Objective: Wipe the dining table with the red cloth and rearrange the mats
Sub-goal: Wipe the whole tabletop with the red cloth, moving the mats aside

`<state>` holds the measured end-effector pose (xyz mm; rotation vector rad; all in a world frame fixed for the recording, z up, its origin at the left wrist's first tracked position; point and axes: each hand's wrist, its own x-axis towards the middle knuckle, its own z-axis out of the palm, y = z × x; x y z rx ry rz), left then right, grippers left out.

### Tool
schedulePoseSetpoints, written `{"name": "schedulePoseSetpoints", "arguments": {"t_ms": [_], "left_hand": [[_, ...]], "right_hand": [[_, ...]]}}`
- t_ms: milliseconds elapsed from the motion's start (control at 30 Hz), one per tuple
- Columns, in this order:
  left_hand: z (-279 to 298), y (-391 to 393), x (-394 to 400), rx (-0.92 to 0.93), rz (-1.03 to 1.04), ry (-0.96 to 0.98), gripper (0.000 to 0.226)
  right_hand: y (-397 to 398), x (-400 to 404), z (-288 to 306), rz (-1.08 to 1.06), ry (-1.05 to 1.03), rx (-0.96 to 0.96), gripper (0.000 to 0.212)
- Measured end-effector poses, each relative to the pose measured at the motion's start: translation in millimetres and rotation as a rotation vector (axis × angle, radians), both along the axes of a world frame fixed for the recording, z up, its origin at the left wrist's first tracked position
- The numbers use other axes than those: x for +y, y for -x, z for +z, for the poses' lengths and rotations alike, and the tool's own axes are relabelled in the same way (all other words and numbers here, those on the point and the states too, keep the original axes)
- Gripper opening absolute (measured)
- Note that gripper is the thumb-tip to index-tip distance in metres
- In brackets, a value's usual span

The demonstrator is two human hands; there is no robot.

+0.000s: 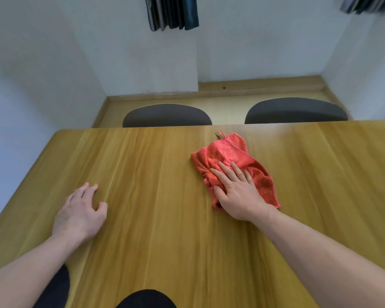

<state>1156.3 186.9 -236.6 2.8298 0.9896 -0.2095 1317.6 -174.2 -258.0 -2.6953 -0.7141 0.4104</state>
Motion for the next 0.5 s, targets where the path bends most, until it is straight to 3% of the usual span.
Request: {"name": "schedulePoseSetpoints", "arguments": {"t_ms": [67,233,333,500], "left_hand": [[9,-11,-23,0.013,-0.003,0.02,0.064],[15,-38,-145,0.059,-0.463,0.095,0.093],[13,-52,-221,0.107,-0.659,0.127,0.093],[15,-72,-299,0.256,-0.662,0.182,0.121]], "right_hand": [[-8,-29,1,-0.032,0.031,0.011,0.058],[-26,-112,6,-0.133,0.101,0.044,0.059],[-36,-159,10,-0.194,0.145,0.081,0.06],[-52,-244,15,-0.315,0.222,0.131,0.062]]}}
